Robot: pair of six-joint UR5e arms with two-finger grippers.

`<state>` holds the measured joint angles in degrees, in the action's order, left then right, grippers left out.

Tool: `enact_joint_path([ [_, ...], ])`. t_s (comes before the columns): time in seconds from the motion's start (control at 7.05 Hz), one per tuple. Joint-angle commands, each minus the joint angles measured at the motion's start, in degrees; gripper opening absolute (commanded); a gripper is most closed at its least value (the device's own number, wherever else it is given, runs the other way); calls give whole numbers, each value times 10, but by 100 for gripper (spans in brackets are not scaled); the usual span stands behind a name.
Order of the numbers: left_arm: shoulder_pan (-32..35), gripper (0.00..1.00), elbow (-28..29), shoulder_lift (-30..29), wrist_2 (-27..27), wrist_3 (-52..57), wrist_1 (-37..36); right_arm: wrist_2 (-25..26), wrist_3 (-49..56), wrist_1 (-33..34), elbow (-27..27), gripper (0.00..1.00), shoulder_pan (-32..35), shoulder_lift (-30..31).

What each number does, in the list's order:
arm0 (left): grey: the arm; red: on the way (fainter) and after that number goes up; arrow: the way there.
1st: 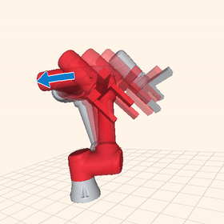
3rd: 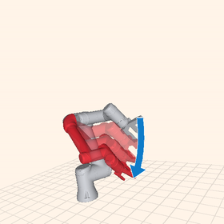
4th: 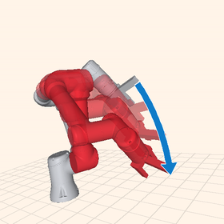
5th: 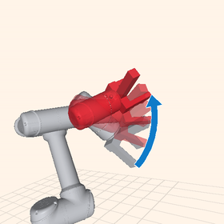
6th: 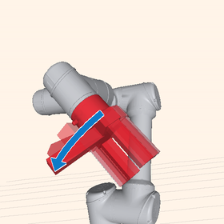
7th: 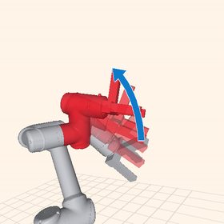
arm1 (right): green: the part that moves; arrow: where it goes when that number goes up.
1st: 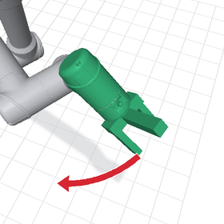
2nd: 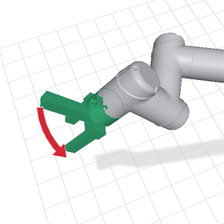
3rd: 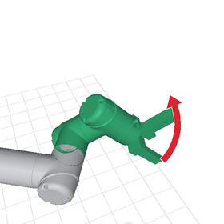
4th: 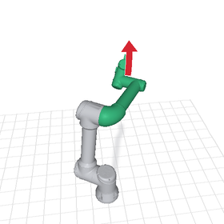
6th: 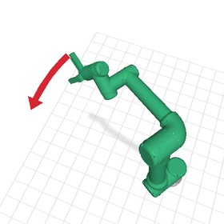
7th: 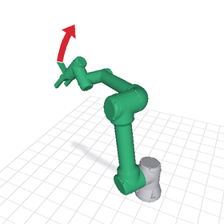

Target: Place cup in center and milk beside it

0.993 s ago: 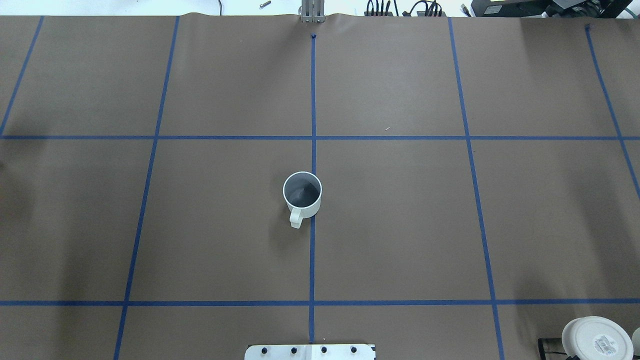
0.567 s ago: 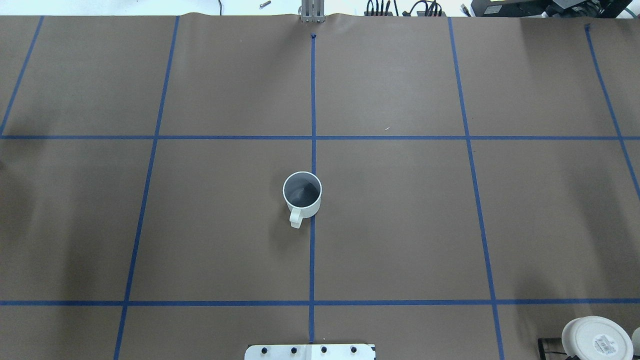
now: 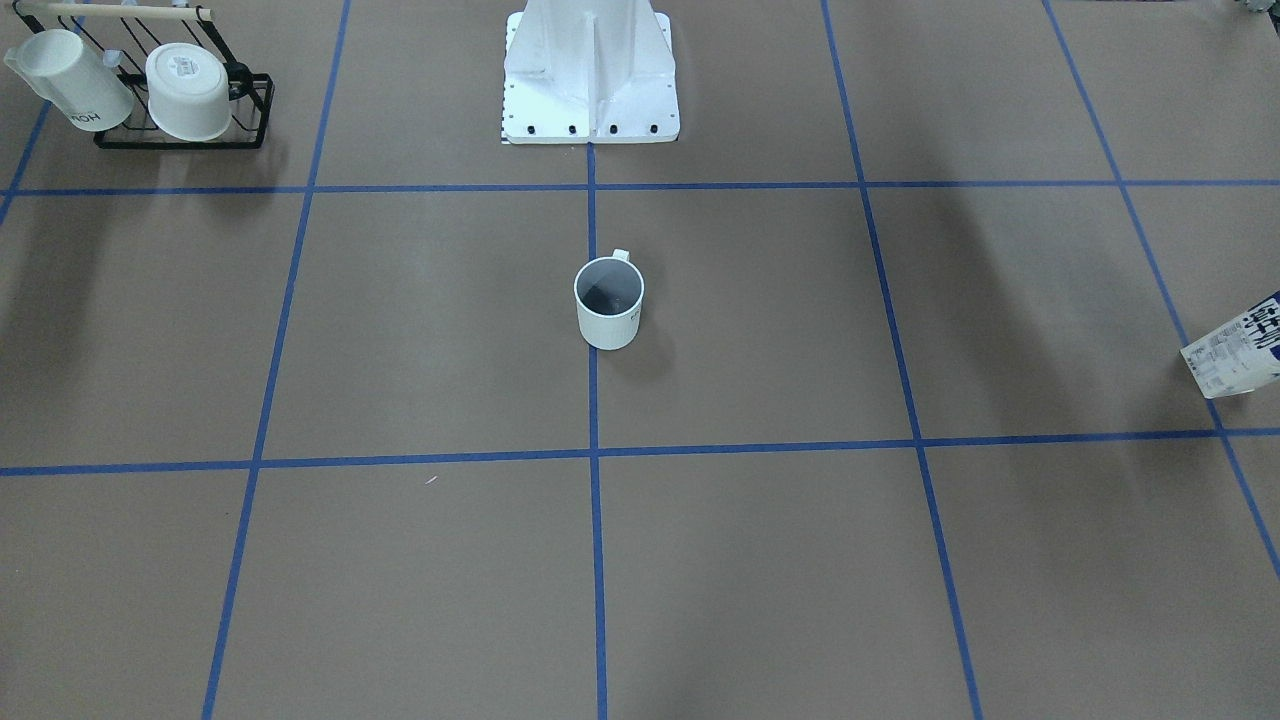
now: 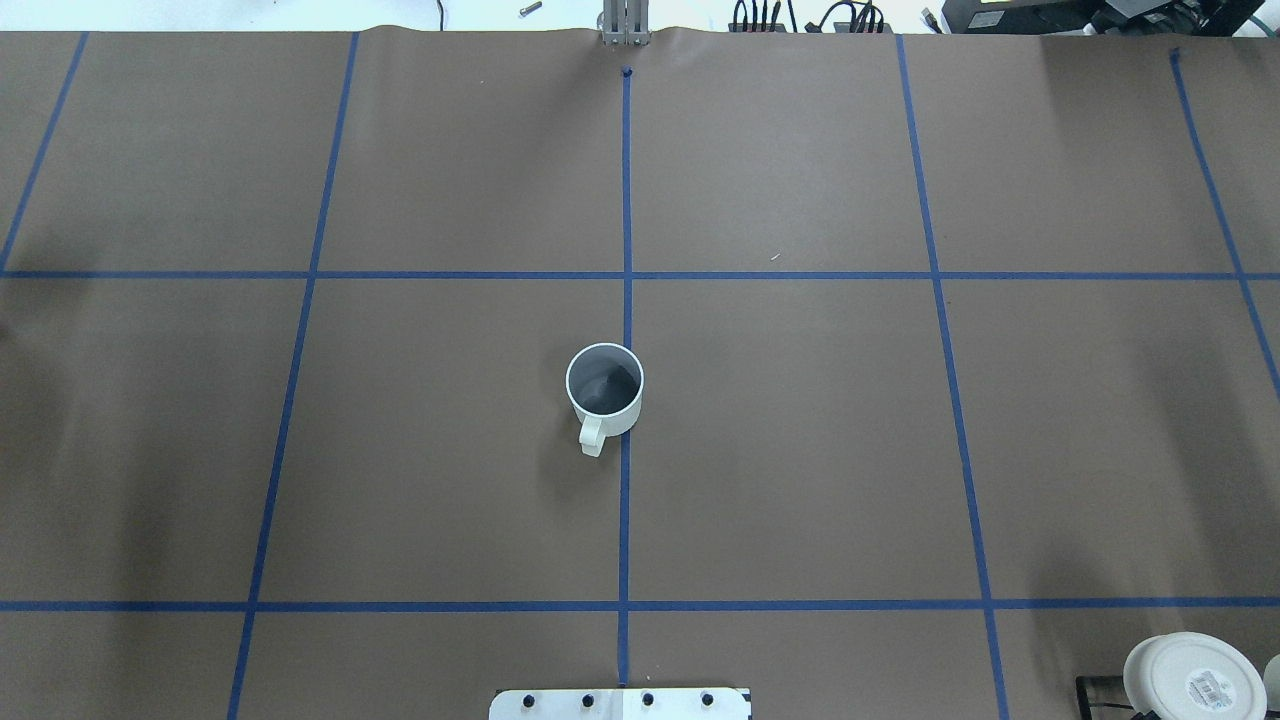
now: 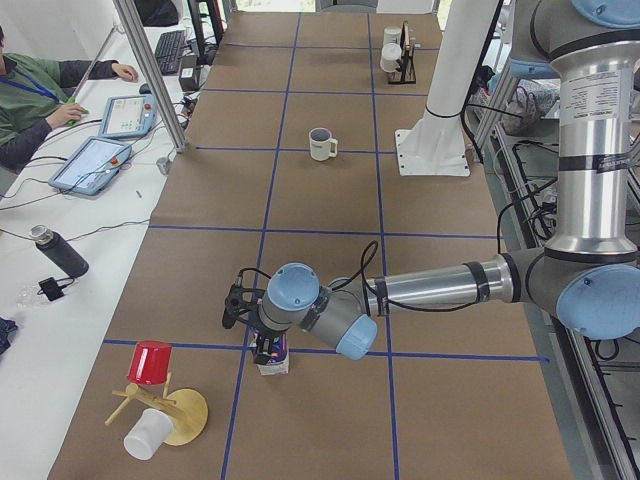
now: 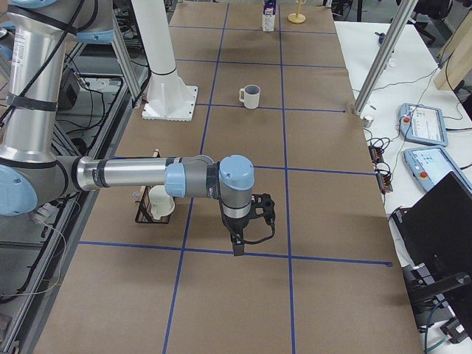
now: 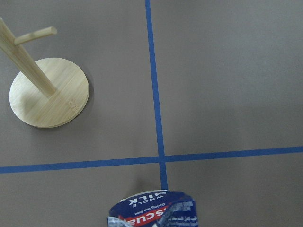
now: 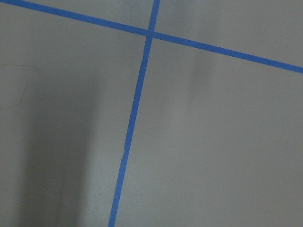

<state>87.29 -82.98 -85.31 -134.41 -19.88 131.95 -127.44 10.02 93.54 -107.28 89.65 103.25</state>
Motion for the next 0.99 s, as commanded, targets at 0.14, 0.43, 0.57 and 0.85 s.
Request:
enact_joint_path([
  [0.14, -26, 89, 4, 1, 12, 0, 4, 0, 0, 0, 7, 100, 0, -1],
  [0.43, -32, 52, 5, 4, 13, 5, 5, 0, 0, 0, 8, 100, 0, -1],
  [0.57, -32, 38, 4, 5, 13, 7, 6, 1, 0, 0, 9, 100, 0, -1],
  [0.85, -30, 3, -16, 5, 9, 0, 2, 1, 0, 0, 9, 100, 0, -2],
])
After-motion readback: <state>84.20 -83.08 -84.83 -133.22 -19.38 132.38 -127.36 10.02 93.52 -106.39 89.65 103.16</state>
